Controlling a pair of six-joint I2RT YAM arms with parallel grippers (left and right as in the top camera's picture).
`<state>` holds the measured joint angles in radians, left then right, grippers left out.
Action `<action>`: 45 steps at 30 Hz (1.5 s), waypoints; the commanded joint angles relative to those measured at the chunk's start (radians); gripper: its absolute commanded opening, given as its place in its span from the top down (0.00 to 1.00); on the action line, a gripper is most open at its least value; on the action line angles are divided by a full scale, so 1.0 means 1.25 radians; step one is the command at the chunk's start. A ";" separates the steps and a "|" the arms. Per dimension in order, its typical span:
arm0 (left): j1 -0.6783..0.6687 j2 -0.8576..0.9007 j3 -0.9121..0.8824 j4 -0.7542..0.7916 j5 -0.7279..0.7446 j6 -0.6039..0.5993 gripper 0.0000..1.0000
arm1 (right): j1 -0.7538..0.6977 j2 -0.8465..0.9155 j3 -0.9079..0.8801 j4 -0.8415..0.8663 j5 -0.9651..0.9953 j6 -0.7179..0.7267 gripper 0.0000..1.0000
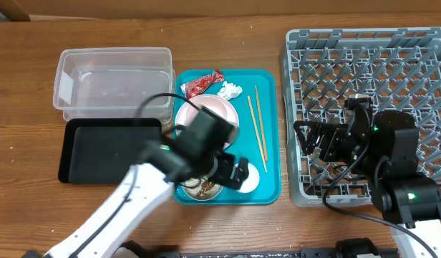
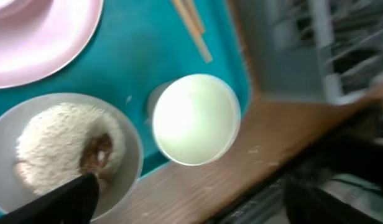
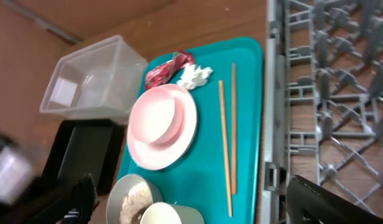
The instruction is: Sort waste into correct bins and load items into the dishwasher
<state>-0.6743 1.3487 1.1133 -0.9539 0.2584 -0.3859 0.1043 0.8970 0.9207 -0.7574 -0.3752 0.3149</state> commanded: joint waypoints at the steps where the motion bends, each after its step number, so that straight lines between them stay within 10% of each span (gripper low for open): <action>1: -0.055 0.064 0.012 0.000 -0.213 -0.078 0.13 | -0.002 0.002 0.023 0.002 0.055 0.049 0.00; 7: -0.065 0.194 0.012 0.039 -0.193 -0.101 0.32 | -0.002 0.002 0.023 0.001 0.054 0.048 0.00; 13: -0.065 0.254 0.013 0.114 -0.123 -0.103 0.96 | -0.002 0.002 0.023 -0.001 0.054 0.048 0.00; 22: 0.088 0.129 0.014 0.052 0.023 -0.116 0.96 | -0.002 0.002 0.023 -0.032 0.054 0.048 0.00; 34: 0.408 0.078 0.014 0.181 0.917 0.116 0.96 | 0.006 0.066 0.023 0.120 -0.456 -0.043 0.08; 45: 0.407 0.077 0.014 0.201 0.994 0.118 0.96 | 0.136 0.171 0.023 0.297 -0.684 -0.081 0.09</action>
<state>-0.1684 1.4532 1.1164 -0.7063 1.4231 -0.2710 0.2321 1.0966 0.9230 -0.4084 -1.1439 0.2283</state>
